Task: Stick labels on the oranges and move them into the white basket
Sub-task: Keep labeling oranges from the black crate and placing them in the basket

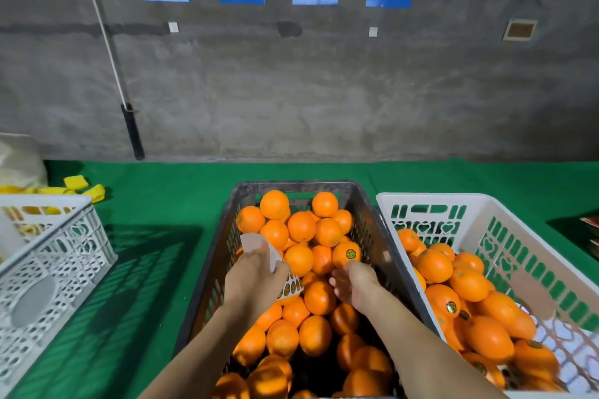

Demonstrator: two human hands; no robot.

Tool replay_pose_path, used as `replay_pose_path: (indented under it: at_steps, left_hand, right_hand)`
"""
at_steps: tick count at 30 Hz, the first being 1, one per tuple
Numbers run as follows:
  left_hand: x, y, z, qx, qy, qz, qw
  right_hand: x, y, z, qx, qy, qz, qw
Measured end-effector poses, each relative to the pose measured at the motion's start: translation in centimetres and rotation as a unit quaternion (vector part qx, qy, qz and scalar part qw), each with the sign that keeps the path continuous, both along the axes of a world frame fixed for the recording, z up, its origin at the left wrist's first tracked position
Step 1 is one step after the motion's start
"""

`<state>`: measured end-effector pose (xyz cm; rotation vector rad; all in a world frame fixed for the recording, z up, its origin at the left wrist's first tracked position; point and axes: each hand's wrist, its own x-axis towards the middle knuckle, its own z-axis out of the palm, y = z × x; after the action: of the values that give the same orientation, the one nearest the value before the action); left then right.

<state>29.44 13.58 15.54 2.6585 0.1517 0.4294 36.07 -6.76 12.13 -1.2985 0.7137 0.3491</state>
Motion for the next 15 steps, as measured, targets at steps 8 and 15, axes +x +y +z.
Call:
replay_pose_path:
  at_steps: [8,15]
  left_hand:
    - [0.2,0.0,-0.3,0.001,-0.007,0.003,1.0]
    - [0.9,-0.2,-0.7,0.004,-0.008,0.007,1.0]
  right_hand:
    - [0.9,-0.3,-0.2,0.132,0.031,-0.056,0.989]
    - [1.6,0.5,-0.5,0.121,0.023,-0.087,0.989]
